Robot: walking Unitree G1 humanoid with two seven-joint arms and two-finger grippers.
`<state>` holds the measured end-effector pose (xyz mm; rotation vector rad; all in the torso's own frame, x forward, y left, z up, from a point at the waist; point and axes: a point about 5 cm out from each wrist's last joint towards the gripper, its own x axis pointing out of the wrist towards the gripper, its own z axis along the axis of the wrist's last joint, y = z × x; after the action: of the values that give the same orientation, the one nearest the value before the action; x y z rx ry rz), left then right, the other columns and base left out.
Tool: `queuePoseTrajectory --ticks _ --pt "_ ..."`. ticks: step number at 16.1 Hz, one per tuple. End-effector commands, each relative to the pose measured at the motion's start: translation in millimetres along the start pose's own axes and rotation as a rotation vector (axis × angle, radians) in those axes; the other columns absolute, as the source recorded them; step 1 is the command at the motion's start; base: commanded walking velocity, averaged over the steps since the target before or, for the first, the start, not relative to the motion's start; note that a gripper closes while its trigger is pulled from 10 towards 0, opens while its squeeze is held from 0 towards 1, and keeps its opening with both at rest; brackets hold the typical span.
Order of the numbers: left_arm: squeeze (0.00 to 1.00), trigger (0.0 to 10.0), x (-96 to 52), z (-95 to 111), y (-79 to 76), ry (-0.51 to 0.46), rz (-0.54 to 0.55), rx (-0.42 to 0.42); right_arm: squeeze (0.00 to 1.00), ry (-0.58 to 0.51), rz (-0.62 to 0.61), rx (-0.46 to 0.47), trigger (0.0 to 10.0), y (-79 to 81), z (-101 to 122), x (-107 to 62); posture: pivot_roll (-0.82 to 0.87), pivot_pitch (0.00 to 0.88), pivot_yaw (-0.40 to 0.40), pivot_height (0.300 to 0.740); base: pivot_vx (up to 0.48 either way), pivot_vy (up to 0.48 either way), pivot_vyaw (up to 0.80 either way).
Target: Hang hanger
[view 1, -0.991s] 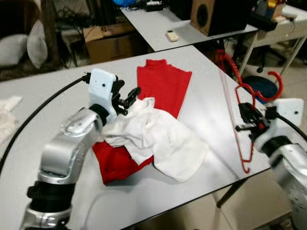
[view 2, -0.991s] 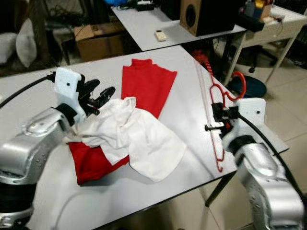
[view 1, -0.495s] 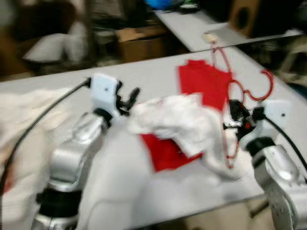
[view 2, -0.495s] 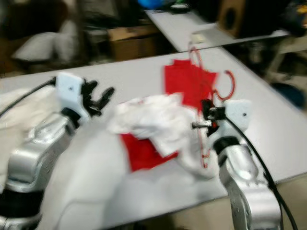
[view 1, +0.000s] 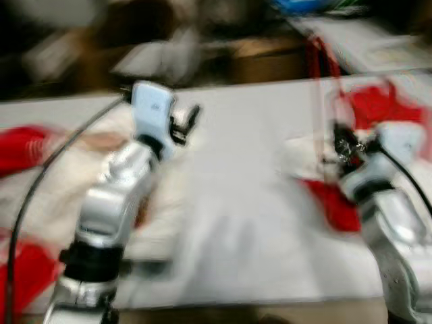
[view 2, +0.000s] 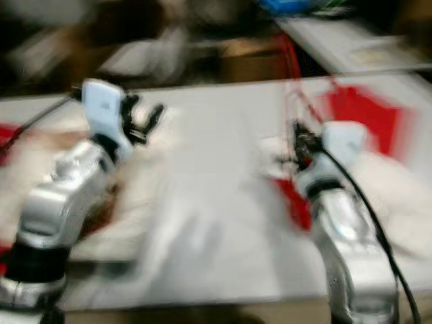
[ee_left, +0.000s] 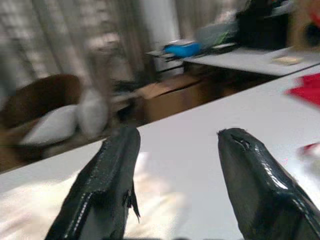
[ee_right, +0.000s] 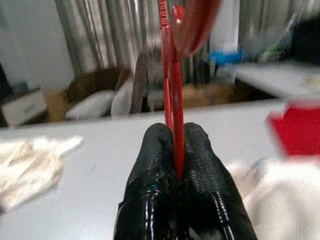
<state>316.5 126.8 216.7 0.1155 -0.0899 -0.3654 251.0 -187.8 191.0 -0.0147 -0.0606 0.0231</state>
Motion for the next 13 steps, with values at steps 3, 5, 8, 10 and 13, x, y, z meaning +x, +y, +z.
queuePoseTrajectory --ticks 3,5,8,10,13 --pt "0.0 10.0 0.3 -3.9 -0.4 0.011 -0.001 -0.001 0.0 -0.034 0.013 0.022 10.0 5.5 3.5 -4.0 -0.03 0.0 0.102 0.74 0.0 0.48 0.53" --pt "0.0 10.0 4.4 -1.6 -8.8 -0.013 -0.014 -0.019 0.0 -0.046 0.017 0.031 10.0 5.3 5.4 0.6 -0.03 0.0 0.093 0.74 0.0 0.36 0.2" --pt "0.0 10.0 -0.5 -12.2 -22.6 -0.007 -0.044 -0.041 0.0 -0.008 -0.004 0.073 10.0 5.1 -5.4 1.8 -0.01 0.0 0.083 0.74 0.0 -0.32 0.0" --pt "0.0 10.0 -6.7 -19.1 -27.2 0.006 -0.063 -0.019 0.0 0.022 -0.006 0.078 10.0 7.7 -12.3 -1.3 0.0 0.0 0.081 0.74 0.0 -0.48 0.0" --pt "0.0 10.0 -9.2 -26.0 -26.5 0.022 -0.049 -0.018 0.0 0.039 -0.024 0.054 10.0 7.5 -16.7 -3.0 0.0 0.0 0.071 0.74 0.0 -0.29 0.0"
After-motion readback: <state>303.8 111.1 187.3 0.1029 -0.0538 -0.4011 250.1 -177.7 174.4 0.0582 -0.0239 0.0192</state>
